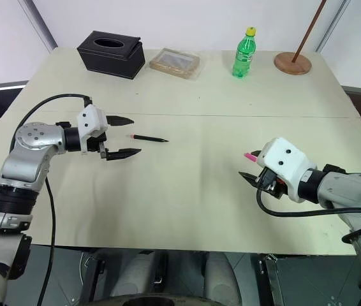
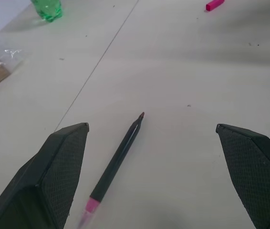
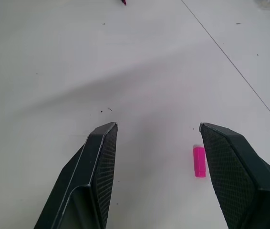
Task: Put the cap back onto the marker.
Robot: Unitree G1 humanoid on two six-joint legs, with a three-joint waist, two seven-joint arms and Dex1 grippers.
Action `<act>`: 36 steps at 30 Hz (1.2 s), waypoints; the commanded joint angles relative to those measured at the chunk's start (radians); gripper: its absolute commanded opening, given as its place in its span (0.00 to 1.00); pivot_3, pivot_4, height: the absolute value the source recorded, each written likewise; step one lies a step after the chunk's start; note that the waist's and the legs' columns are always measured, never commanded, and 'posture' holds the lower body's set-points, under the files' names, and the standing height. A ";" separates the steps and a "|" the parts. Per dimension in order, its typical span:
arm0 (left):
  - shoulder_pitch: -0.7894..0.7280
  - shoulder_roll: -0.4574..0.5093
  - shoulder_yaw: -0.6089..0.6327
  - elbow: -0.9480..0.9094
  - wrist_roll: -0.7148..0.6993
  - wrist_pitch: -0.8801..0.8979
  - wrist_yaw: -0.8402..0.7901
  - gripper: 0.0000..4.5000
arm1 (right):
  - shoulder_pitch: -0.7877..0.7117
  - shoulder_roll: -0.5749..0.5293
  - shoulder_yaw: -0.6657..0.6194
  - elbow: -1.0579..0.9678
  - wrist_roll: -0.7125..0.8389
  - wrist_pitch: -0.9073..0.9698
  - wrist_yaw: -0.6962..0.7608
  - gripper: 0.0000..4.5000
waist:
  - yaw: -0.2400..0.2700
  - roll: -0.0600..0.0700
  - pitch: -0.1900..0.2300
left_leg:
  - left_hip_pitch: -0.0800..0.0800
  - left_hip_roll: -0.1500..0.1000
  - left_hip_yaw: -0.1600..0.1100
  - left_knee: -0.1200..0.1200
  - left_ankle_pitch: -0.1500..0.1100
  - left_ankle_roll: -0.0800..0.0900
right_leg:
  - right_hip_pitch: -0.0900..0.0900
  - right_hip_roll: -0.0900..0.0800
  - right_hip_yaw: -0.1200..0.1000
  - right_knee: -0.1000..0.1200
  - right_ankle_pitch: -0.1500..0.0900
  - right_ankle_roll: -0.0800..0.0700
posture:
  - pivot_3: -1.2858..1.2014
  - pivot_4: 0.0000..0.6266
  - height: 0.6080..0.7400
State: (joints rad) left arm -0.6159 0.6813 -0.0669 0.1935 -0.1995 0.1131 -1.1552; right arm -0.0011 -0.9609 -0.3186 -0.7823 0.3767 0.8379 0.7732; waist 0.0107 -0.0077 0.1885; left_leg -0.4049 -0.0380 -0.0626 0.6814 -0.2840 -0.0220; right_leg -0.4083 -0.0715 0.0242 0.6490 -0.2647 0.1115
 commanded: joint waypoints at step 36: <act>-0.341 -0.066 -0.059 0.640 0.135 -0.325 -0.159 0.99 | -0.014 0.039 0.095 -0.124 0.013 0.055 -0.156 0.62 | 0.004 -0.001 0.000 | -0.001 -0.001 0.000 0.002 0.000 0.001 | 0.000 0.000 -0.001 0.000 0.000 0.000 | 0.52 0.24 1.00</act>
State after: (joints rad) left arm -0.9226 0.6267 -0.1157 0.7865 -0.0849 -0.1666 -1.3262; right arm -0.0141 -0.9229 -0.2111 -0.8886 0.4044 0.9082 0.6324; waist 0.0144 -0.0085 0.1882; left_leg -0.4064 -0.0390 -0.0627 0.6833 -0.2847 -0.0206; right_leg -0.4086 -0.0713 0.0235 0.6493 -0.2646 0.1119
